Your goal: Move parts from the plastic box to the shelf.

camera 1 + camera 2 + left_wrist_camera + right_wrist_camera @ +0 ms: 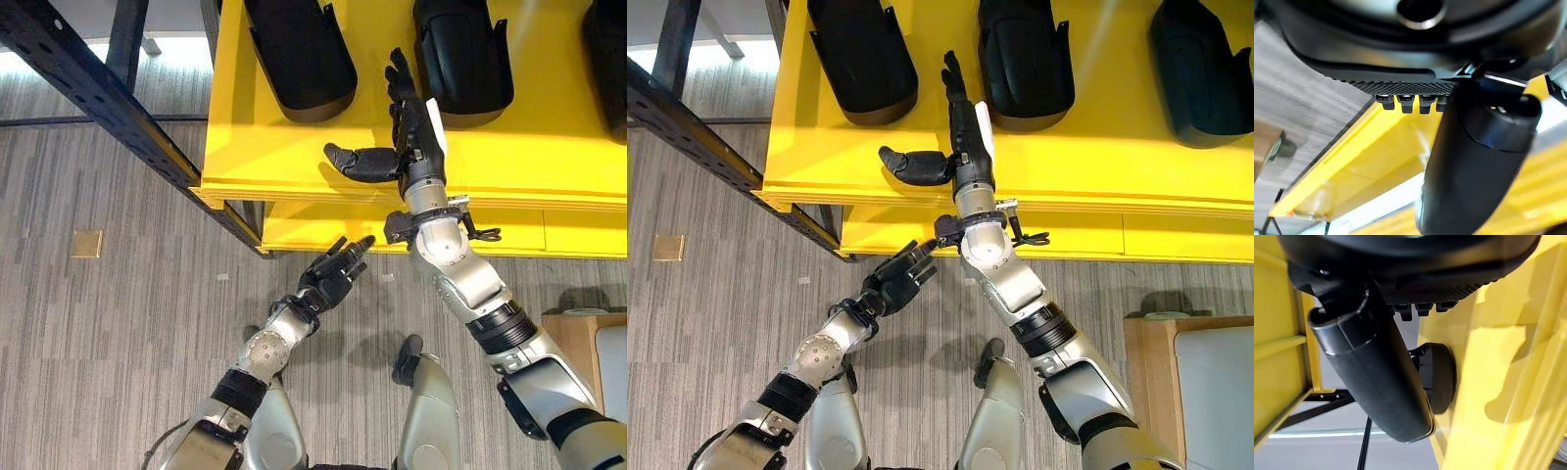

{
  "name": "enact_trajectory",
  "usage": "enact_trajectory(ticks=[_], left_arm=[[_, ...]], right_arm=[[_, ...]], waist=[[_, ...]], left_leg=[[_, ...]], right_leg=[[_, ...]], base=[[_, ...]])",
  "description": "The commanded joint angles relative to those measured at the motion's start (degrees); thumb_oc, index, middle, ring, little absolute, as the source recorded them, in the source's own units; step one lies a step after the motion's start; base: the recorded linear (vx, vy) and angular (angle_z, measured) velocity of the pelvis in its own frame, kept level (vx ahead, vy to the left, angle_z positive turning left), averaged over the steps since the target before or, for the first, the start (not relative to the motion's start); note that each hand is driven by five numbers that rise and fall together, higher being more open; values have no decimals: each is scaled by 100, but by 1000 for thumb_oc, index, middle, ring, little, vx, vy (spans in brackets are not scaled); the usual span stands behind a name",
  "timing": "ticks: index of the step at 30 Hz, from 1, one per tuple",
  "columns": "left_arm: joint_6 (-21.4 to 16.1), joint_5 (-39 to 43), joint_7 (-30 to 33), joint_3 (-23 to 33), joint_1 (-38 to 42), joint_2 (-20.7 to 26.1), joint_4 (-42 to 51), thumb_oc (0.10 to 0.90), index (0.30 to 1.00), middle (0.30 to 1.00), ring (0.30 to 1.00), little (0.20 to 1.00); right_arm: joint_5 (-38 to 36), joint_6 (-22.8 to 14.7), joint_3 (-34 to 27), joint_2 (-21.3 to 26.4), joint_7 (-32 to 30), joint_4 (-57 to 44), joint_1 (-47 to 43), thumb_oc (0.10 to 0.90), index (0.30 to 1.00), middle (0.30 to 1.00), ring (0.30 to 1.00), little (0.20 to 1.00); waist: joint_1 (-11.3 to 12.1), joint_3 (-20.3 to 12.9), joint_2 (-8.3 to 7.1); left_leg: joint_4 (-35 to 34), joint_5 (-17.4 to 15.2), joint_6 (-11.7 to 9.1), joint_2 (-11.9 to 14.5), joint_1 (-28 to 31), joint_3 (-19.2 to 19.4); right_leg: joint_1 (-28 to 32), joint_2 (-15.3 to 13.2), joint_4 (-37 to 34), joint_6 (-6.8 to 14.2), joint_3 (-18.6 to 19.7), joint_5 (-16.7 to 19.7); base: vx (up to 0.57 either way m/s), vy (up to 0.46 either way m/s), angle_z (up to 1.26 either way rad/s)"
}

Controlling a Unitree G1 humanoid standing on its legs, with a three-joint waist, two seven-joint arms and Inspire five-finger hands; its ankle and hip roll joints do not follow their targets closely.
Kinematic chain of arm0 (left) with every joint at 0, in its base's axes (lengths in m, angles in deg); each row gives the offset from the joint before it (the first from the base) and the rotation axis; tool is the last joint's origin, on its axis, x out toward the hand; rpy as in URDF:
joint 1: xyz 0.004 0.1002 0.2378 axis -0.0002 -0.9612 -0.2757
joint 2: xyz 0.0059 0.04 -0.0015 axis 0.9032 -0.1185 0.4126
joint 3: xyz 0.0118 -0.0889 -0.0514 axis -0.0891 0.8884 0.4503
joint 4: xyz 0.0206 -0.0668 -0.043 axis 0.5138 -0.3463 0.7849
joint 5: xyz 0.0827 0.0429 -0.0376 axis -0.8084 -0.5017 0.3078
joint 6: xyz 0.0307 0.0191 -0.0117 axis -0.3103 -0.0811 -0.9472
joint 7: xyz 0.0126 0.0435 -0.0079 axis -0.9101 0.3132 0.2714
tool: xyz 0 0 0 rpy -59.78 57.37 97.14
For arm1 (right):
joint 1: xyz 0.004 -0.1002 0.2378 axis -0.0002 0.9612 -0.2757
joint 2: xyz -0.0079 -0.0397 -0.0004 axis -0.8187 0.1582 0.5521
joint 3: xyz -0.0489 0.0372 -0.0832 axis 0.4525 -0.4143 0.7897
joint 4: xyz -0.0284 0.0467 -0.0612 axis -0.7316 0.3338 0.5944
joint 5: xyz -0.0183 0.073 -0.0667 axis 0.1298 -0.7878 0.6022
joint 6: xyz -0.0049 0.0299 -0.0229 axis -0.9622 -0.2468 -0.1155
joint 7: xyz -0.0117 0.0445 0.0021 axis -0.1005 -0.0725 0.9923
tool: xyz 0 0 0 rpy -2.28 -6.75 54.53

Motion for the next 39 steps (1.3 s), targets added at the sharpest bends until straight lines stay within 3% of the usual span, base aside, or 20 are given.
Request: enact_trajectory(ticks=[1,5,7,9,10,12,14,17,22,27,39], left_arm=[[547,371,299,-369,30,-76,556,900,1000,1000,1000,1000],[520,333,301,-363,35,-62,480,900,1000,1000,1000,1000],[271,-750,687,-75,22,26,-146,900,1000,1000,1000,1000],[245,-1277,543,116,40,51,-510,900,1000,1000,1000,1000],[58,-1782,590,328,17,117,-822,900,1000,1000,1000,1000],[-189,-1852,685,461,-30,170,-951,900,1000,1000,1000,1000],[-166,-2157,399,747,-122,259,-1190,900,1000,1000,1000,1000],[-248,-2277,169,882,-282,337,-1297,900,1000,1000,1000,1000],[-364,-2369,-329,882,-568,456,-1176,900,1000,1000,1000,1000],[-612,-2340,-301,864,-716,455,-997,900,1000,1000,1000,1000],[-493,-2322,-394,760,-964,519,-680,900,1000,1000,1000,1000]], right_arm=[[453,-224,-72,-39,260,-109,-1408,900,1000,1000,1000,1000],[434,-221,-44,-20,246,-91,-1437,900,1000,1000,1000,1000],[519,-136,-40,28,61,109,-1572,900,1000,1000,1000,1000],[594,-144,-79,32,64,205,-1603,900,1000,1000,1000,1000],[529,-128,-137,94,30,383,-1694,900,1000,1000,1000,1000],[470,-127,-141,132,-32,465,-1732,900,1000,1000,1000,1000],[447,-150,-191,128,-138,648,-1785,900,1000,1000,1000,1000],[245,-167,-259,165,-317,878,-1895,900,1000,1000,1000,1000],[311,-503,-415,241,-719,1259,-2024,900,1000,1000,1000,1000],[328,-605,-539,245,-830,1324,-1962,900,1000,1000,1000,1000],[-298,-640,-447,142,-836,1731,-1953,900,1000,1000,1000,1000]], waist=[[36,-88,36],[37,-88,35],[123,-88,69],[159,-88,60],[243,-88,73],[289,-88,74],[386,-88,66],[495,-88,72],[638,-88,79],[690,-88,59],[824,-88,66]], left_leg=[[-140,134,389,-161,-66,507],[-138,135,388,-162,-67,507],[-144,153,380,-178,-68,452],[-133,145,378,-183,-71,414],[-105,141,381,-183,-108,359],[-93,137,383,-185,-108,329],[-65,124,383,-181,-116,274],[-24,113,390,-188,-145,202],[32,83,412,-185,-196,132],[69,37,440,-186,-225,97],[143,0,460,-206,-232,66]], right_leg=[[598,282,310,-313,-133,-794],[593,280,316,-307,-132,-794],[624,258,375,-312,-190,-854],[636,254,392,-310,-216,-872],[645,245,417,-335,-284,-903],[670,243,422,-343,-319,-911],[717,238,432,-361,-388,-929],[762,239,446,-383,-471,-932],[839,254,445,-424,-577,-951],[880,282,422,-442,-624,-959],[993,285,535,-502,-740,-1058]], base=[[0,0,0],[0,0,0],[2,-56,3],[10,-81,6],[6,-87,8],[22,-92,12],[29,-80,14],[26,-66,13],[26,-50,8],[23,-34,10],[29,-11,2]])
